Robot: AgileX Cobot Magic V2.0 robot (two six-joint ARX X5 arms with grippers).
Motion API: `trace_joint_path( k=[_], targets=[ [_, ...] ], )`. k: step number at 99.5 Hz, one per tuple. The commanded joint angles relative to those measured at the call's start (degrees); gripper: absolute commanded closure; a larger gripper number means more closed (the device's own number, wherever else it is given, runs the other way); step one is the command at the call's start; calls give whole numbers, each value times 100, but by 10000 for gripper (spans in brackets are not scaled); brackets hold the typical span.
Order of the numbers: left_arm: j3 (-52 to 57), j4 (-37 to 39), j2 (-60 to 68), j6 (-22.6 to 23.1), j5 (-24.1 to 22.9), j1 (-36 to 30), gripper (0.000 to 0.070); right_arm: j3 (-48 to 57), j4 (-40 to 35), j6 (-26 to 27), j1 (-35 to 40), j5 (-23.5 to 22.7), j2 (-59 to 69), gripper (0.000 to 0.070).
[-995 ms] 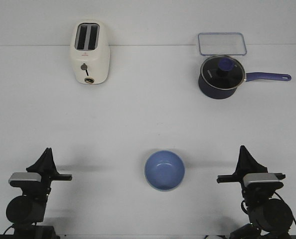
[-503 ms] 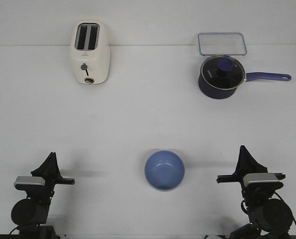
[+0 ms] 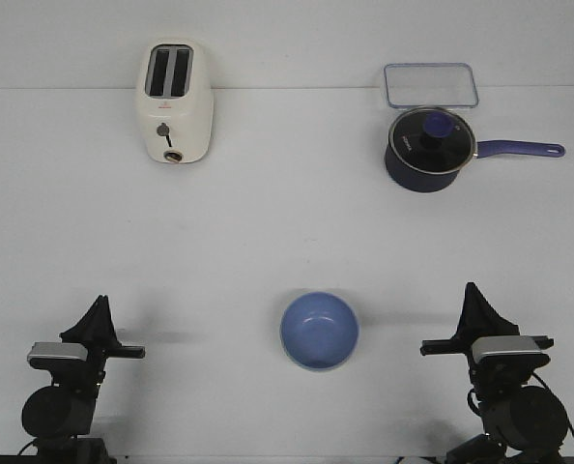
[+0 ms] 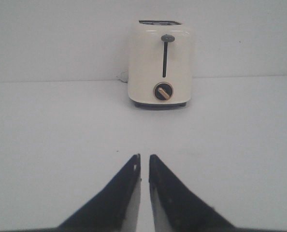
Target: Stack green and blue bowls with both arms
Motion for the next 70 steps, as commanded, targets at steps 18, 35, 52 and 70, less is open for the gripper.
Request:
trace_joint_path(
  k=[18,35,52,70],
  targets=[
    [-116,72,-7,-13,7,-11,685,20,74,-195,15,2,-9,700],
    [-116,68,-7,-13,7,-11,685,-133,118,-765,-350,-61,-155,700],
    [-116,74,-7,-13,7,-11,685,-841,166,-1506,-1270,-1349,-555,700],
    [-116,70,-7,-11,7,-11,685,-1759,452,-1847,-1961,-2334,-1099,700]
  ],
)
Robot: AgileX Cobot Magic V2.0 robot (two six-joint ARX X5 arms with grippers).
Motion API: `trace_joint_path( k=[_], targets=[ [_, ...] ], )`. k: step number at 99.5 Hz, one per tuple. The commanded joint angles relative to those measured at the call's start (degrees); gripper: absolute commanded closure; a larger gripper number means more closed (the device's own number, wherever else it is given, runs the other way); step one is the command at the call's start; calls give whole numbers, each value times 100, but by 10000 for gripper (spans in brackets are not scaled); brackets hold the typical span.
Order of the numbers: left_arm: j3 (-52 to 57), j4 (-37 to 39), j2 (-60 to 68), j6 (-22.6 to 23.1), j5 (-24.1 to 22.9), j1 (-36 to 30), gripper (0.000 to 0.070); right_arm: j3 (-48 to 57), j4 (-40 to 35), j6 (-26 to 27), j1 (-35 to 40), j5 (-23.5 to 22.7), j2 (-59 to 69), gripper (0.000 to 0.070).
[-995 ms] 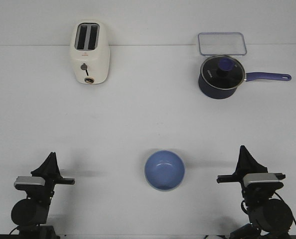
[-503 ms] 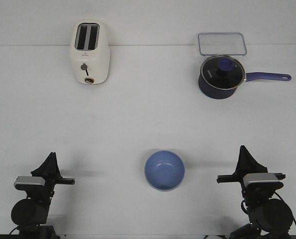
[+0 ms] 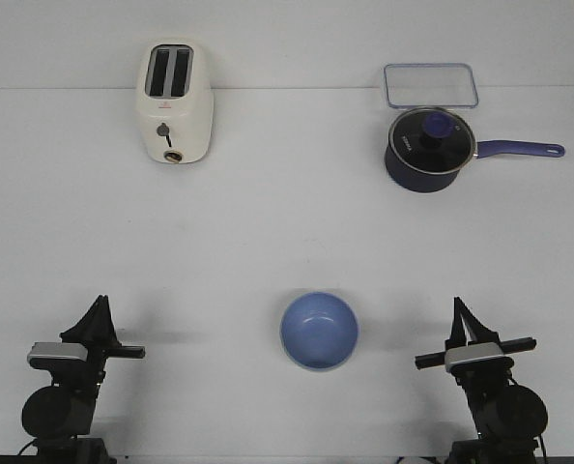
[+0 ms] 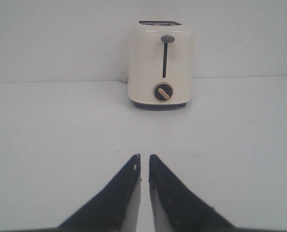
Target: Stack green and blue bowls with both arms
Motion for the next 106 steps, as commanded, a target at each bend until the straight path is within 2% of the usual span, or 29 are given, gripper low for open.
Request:
trace_joint_path(
  k=[1,19,47,106],
  targets=[
    [-116,61,-9,-13,7,-11,685,-227,262,-247,-109,-157,-151,700],
    [-116,61,-9,-11,7,-11,685,-734,828,-400,-175,-227,-131,700],
    [-116,61,-9,-11,7,-11,685,-734,791,-308,-164,-374,-131,700],
    [-116,61,-9,-11,7,-11,685,-734,791,-310,-164,-369,-131,700]
  ],
)
